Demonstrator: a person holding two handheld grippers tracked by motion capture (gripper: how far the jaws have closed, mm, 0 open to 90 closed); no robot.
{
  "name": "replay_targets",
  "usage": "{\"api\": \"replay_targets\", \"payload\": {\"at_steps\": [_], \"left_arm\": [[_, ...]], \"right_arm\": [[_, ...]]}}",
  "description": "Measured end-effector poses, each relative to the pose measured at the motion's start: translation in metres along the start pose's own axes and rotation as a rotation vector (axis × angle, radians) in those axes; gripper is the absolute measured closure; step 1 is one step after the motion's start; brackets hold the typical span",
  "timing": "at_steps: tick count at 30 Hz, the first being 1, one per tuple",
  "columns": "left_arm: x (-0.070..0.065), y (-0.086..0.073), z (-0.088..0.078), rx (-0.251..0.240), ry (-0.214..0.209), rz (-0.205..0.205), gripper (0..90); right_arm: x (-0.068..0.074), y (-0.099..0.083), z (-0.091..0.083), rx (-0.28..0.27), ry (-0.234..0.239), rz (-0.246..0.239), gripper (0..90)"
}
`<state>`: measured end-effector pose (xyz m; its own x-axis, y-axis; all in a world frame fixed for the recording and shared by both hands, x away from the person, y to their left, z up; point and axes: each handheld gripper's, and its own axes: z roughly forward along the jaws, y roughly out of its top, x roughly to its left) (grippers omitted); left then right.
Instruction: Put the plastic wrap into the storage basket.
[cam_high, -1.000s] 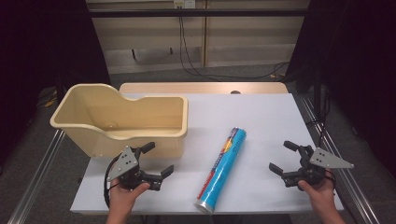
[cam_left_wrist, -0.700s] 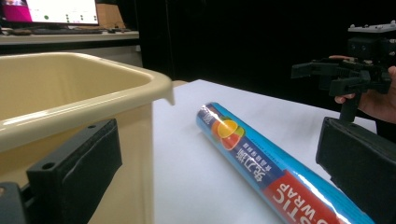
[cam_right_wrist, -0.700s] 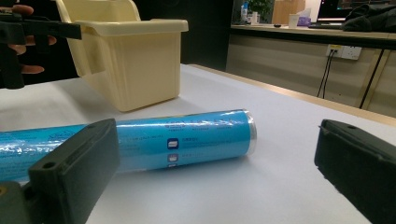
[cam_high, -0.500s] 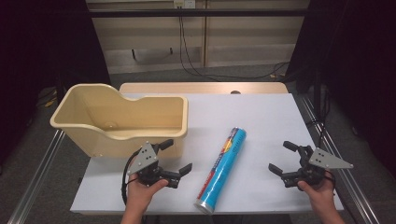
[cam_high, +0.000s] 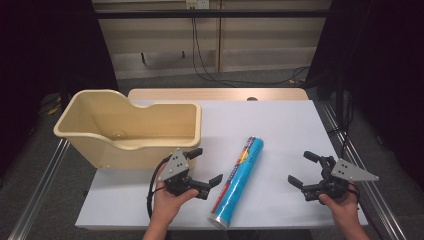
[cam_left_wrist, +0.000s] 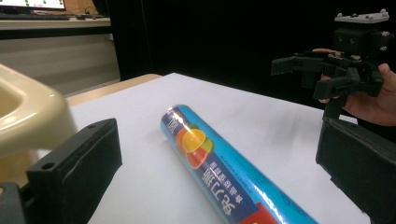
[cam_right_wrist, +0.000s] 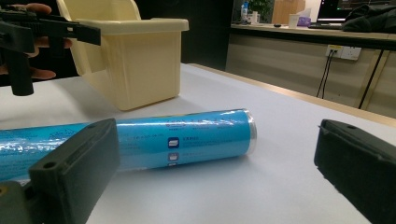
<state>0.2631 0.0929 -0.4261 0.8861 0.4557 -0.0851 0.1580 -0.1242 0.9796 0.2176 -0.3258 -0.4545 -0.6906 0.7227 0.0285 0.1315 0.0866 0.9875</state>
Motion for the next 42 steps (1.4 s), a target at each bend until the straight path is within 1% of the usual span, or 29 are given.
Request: {"api": "replay_targets", "payload": {"at_steps": [3, 4, 5, 7, 8, 11, 12, 15, 17, 19, 21, 25, 30, 32, 33, 34, 35, 36, 37, 38, 39, 40, 41, 42], "left_arm": [[-0.002, 0.001, 0.008, 0.007, -0.009, 0.003, 0.0], [-0.004, 0.003, 0.013, 0.016, -0.014, 0.003, 0.0], [-0.004, 0.003, 0.013, 0.016, -0.014, 0.003, 0.0], [-0.006, 0.005, 0.022, 0.04, -0.024, 0.005, 0.0], [-0.006, 0.005, 0.022, 0.04, -0.024, 0.005, 0.0], [-0.008, 0.007, 0.034, 0.07, -0.032, 0.006, 0.0], [-0.009, 0.008, 0.039, 0.084, -0.028, 0.006, 0.0], [-0.01, 0.012, 0.052, 0.123, -0.038, -0.004, 0.0], [-0.013, 0.015, 0.061, 0.165, -0.041, 0.005, 0.0], [-0.016, 0.018, 0.07, 0.218, -0.039, 0.017, 0.0], [-0.018, 0.019, 0.077, 0.259, -0.047, 0.005, 0.0], [-0.02, 0.021, 0.091, 0.347, -0.041, -0.004, 0.0], [-0.021, 0.022, 0.105, 0.469, -0.027, -0.031, 0.0], [-0.021, 0.021, 0.111, 0.53, -0.014, -0.046, 0.0], [-0.02, 0.021, 0.115, 0.575, 0.001, -0.065, 0.0], [-0.019, 0.021, 0.116, 0.602, 0.008, -0.072, 0.0], [-0.019, 0.021, 0.116, 0.602, 0.008, -0.072, 0.0], [-0.018, 0.021, 0.119, 0.644, 0.023, -0.081, 0.0], [-0.018, 0.022, 0.121, 0.66, 0.03, -0.083, 0.0], [-0.018, 0.022, 0.121, 0.66, 0.03, -0.083, 0.0], [-0.017, 0.023, 0.122, 0.676, 0.031, -0.089, 0.0], [-0.017, 0.024, 0.125, 0.709, 0.03, -0.109, 0.0], [-0.017, 0.024, 0.127, 0.732, 0.03, -0.116, 0.0], [-0.017, 0.024, 0.127, 0.732, 0.03, -0.116, 0.0]], "right_arm": [[0.0, 0.0, 0.0, 0.003, -0.002, -0.012, 0.0], [0.001, 0.0, 0.0, 0.004, -0.001, -0.014, 0.0], [0.001, 0.0, 0.0, 0.004, -0.001, -0.014, 0.0], [0.001, 0.0, 0.0, 0.006, 0.001, -0.017, 0.0], [0.001, 0.0, 0.0, 0.006, 0.001, -0.017, 0.0], [0.002, 0.0, 0.0, 0.008, -0.001, -0.02, 0.0], [0.002, 0.0, 0.0, 0.007, -0.001, -0.021, 0.0], [0.001, 0.0, 0.0, 0.009, -0.001, -0.023, 0.0], [0.001, 0.0, 0.0, 0.008, 0.0, -0.023, 0.0], [0.001, 0.0, -0.001, 0.01, -0.001, -0.022, 0.0], [0.001, 0.0, -0.001, 0.01, 0.0, -0.023, 0.0], [0.001, 0.001, -0.002, 0.009, -0.002, -0.02, 0.0], [0.0, 0.001, -0.003, 0.006, -0.003, -0.023, 0.0], [0.0, 0.001, -0.003, 0.007, -0.003, -0.023, 0.0], [0.0, 0.001, -0.003, 0.008, -0.003, -0.022, 0.0], [0.0, 0.001, -0.003, 0.007, -0.002, -0.022, 0.0], [0.0, 0.001, -0.003, 0.007, -0.003, -0.022, 0.0], [0.0, 0.001, -0.003, 0.007, -0.002, -0.023, 0.1], [0.0, 0.001, -0.003, 0.007, -0.001, -0.022, 0.1], [0.0, 0.001, -0.002, 0.008, -0.001, -0.022, 0.1], [0.0, 0.001, -0.002, 0.008, -0.001, -0.022, 0.2], [0.0, 0.001, -0.002, 0.008, 0.0, -0.022, 0.2], [0.0, 0.001, -0.002, 0.008, 0.0, -0.022, 0.2], [0.0, 0.001, -0.002, 0.008, 0.0, -0.022, 0.2]]}}
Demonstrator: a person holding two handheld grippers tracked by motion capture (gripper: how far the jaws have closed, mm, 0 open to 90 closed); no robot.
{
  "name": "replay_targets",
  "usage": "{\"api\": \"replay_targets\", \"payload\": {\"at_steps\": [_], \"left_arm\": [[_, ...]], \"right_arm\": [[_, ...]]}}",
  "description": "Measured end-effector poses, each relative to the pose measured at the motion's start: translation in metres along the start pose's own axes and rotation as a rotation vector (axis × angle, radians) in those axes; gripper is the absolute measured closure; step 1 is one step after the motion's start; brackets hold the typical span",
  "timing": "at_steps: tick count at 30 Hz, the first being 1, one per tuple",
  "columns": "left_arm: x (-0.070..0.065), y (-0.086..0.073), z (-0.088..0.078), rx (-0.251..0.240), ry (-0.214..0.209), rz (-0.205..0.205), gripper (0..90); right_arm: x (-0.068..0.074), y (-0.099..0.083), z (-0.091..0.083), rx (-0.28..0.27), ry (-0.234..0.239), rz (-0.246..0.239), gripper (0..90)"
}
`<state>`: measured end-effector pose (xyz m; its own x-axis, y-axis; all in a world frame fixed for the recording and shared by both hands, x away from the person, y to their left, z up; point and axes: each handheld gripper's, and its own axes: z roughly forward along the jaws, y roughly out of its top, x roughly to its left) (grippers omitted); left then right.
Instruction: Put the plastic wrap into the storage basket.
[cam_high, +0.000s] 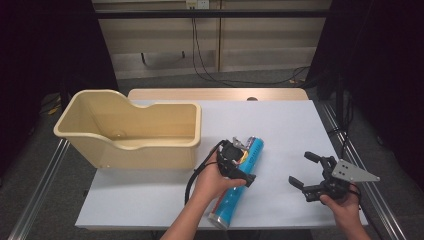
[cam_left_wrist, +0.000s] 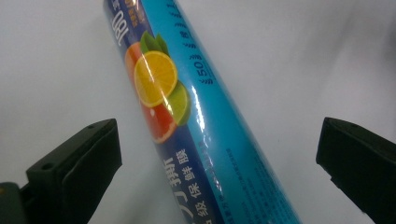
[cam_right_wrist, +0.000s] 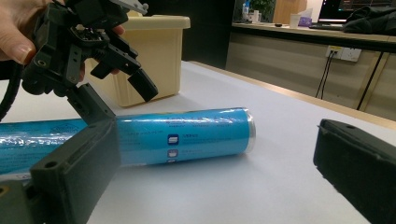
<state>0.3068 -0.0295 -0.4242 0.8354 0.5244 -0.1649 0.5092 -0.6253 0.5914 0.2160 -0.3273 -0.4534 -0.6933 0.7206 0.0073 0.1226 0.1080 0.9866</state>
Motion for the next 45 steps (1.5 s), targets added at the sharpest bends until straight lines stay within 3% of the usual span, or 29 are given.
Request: {"api": "replay_targets", "payload": {"at_steps": [8, 18, 22, 31, 34, 37, 42, 45], "left_arm": [[-0.005, 0.009, 0.012, 0.18, 0.022, -0.027, 0.0], [-0.003, 0.013, 0.022, 0.302, 0.078, -0.064, 5.5], [-0.003, 0.014, 0.025, 0.32, 0.086, -0.079, 9.1], [-0.004, 0.013, 0.034, 0.343, 0.056, -0.117, 17.6], [-0.005, 0.014, 0.038, 0.361, 0.061, -0.173, 20.9], [-0.008, 0.014, 0.042, 0.38, 0.054, -0.199, 24.3], [-0.012, 0.016, 0.049, 0.404, 0.072, -0.216, 25.0], [-0.013, 0.017, 0.05, 0.416, 0.086, -0.199, 25.8]], "right_arm": [[-0.001, 0.0, 0.0, 0.001, 0.0, 0.0, 0.3], [-0.002, 0.0, -0.002, -0.004, -0.001, 0.007, 0.3], [-0.003, 0.0, -0.003, -0.006, -0.004, 0.007, 0.3], [-0.003, 0.0, -0.003, -0.007, -0.002, 0.013, 0.3], [-0.003, 0.0, -0.003, -0.009, -0.004, 0.014, 0.3], [-0.004, 0.0, -0.003, -0.009, -0.005, 0.012, 0.3], [-0.004, 0.0, -0.004, -0.009, -0.006, 0.016, 0.3], [-0.005, 0.0, -0.004, -0.008, -0.007, 0.015, 0.3]]}}
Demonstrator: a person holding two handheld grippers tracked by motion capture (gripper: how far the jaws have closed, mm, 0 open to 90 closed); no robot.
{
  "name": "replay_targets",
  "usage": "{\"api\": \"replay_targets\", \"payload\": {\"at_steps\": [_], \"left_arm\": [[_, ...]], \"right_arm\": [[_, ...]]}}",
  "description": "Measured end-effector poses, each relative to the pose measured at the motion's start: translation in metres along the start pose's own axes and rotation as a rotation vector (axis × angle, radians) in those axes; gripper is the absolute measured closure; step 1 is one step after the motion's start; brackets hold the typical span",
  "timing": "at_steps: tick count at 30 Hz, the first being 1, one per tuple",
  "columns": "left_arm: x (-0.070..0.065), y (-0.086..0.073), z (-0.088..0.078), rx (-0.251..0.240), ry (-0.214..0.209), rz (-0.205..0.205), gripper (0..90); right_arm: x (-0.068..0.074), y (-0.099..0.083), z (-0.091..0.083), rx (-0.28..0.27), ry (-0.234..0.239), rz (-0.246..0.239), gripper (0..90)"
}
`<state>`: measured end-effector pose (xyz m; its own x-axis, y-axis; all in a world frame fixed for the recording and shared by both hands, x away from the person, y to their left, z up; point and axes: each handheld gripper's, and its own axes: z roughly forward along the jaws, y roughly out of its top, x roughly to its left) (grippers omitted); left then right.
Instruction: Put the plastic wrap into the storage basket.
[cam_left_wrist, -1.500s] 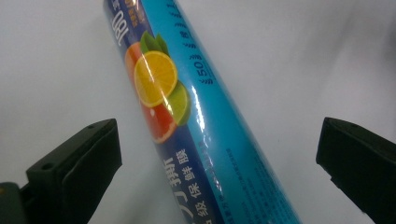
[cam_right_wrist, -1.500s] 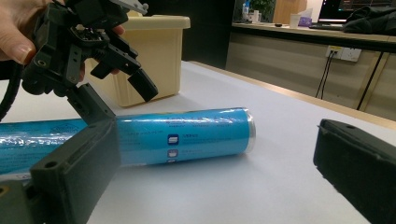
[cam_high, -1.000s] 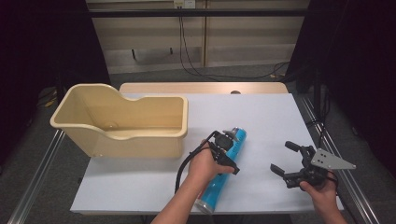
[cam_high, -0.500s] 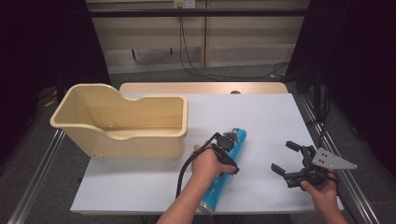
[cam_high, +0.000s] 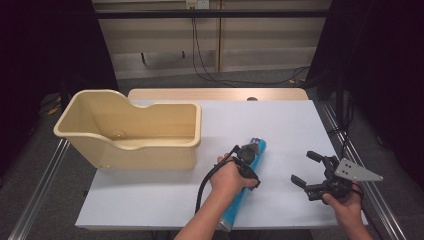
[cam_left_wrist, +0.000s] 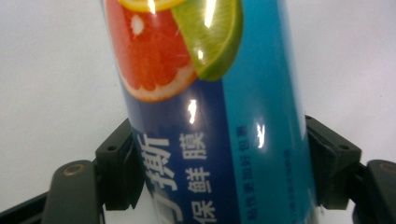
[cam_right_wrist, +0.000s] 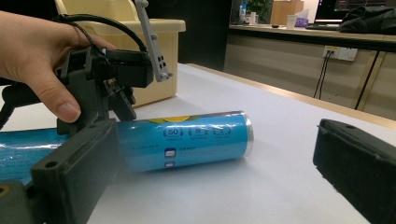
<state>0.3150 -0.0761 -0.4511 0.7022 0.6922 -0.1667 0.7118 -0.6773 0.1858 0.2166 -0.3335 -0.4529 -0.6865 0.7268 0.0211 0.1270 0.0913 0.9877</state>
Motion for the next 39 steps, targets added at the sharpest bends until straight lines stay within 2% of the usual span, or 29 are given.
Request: {"api": "replay_targets", "payload": {"at_steps": [6, 11, 12, 16, 18, 20, 23, 24, 27, 33, 34, 37, 39], "left_arm": [[-0.001, 0.0, 0.0, 0.003, 0.009, -0.021, 27.2], [-0.002, 0.002, 0.0, 0.025, 0.022, -0.03, 27.9], [-0.003, 0.003, 0.0, 0.027, 0.019, -0.046, 27.9], [-0.001, 0.006, -0.001, 0.05, 0.014, -0.056, 28.8], [0.001, 0.007, -0.001, 0.063, -0.004, -0.071, 29.1], [0.001, 0.007, -0.002, 0.067, -0.006, -0.068, 29.4], [-0.002, 0.007, -0.004, 0.083, 0.001, -0.034, 30.0], [-0.002, 0.007, -0.004, 0.083, 0.001, -0.034, 30.2], [-0.002, 0.008, -0.01, 0.076, -0.015, -0.022, 30.3], [-0.002, 0.008, -0.018, 0.069, -0.014, 0.014, 30.4], [-0.002, 0.008, -0.019, 0.056, -0.014, 0.018, 30.5], [0.001, 0.008, -0.029, 0.048, -0.014, 0.036, 30.6], [0.002, 0.008, -0.032, 0.043, -0.016, 0.036, 30.7]], "right_arm": [[0.0, 0.0, 0.0, -0.001, 0.002, 0.003, 0.3], [0.0, 0.0, 0.001, 0.001, 0.004, 0.002, 0.3], [0.0, 0.0, 0.001, 0.001, 0.004, 0.002, 0.3], [0.0, 0.0, 0.001, 0.001, 0.005, -0.001, 0.3], [-0.001, 0.0, 0.0, 0.003, 0.005, 0.001, 0.3], [-0.002, 0.0, 0.0, 0.002, 0.003, 0.005, 0.3], [-0.003, -0.001, 0.0, -0.001, 0.003, 0.006, 0.3], [-0.003, -0.001, 0.0, -0.001, 0.003, 0.006, 0.3], [-0.003, 0.0, 0.0, -0.003, 0.002, 0.007, 0.3], [-0.003, 0.0, 0.001, 0.0, 0.005, 0.004, 0.3], [-0.003, 0.0, 0.001, -0.001, 0.005, 0.004, 0.3], [-0.003, 0.0, 0.0, -0.001, 0.005, 0.006, 0.3], [-0.003, 0.0, 0.0, -0.001, 0.005, 0.006, 0.3]]}}
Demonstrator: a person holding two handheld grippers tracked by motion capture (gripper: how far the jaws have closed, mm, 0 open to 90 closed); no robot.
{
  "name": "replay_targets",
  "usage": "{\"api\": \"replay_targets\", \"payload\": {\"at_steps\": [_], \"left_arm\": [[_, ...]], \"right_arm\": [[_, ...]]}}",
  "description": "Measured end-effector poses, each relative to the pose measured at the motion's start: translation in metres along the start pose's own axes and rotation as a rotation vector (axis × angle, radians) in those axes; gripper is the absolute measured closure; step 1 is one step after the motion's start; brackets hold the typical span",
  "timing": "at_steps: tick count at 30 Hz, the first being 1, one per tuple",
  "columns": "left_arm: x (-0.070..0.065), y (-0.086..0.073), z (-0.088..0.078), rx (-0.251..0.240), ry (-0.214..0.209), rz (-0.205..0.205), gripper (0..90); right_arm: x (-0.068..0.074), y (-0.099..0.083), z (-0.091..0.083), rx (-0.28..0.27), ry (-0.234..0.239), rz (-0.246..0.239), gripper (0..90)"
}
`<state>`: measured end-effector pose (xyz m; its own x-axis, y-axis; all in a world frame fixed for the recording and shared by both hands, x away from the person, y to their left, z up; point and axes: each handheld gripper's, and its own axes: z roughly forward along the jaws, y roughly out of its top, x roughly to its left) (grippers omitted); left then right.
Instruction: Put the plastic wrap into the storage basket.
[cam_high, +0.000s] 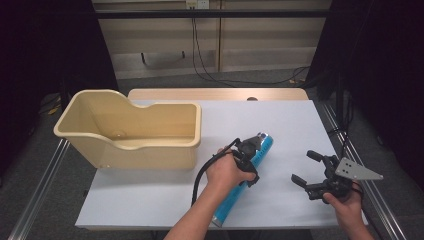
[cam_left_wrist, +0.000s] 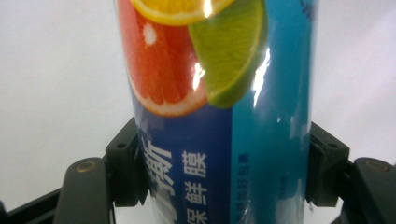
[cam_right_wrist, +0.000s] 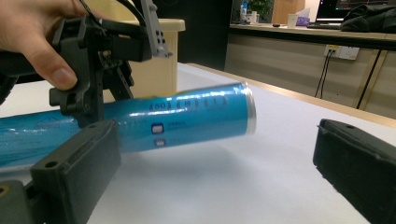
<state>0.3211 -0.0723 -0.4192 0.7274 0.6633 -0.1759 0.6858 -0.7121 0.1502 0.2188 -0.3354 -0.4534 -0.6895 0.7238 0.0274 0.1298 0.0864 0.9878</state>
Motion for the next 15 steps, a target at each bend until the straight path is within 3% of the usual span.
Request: {"api": "replay_targets", "payload": {"at_steps": [4, 15], "left_arm": [[0.004, -0.001, -0.012, -0.013, -0.009, 0.026, 30.8], [0.005, 0.002, -0.04, -0.045, -0.021, 0.043, 31.2]], "right_arm": [[0.0, 0.0, 0.001, 0.001, 0.001, 0.003, 0.3], [0.0, 0.0, 0.002, 0.003, 0.006, 0.0, 0.3]]}}
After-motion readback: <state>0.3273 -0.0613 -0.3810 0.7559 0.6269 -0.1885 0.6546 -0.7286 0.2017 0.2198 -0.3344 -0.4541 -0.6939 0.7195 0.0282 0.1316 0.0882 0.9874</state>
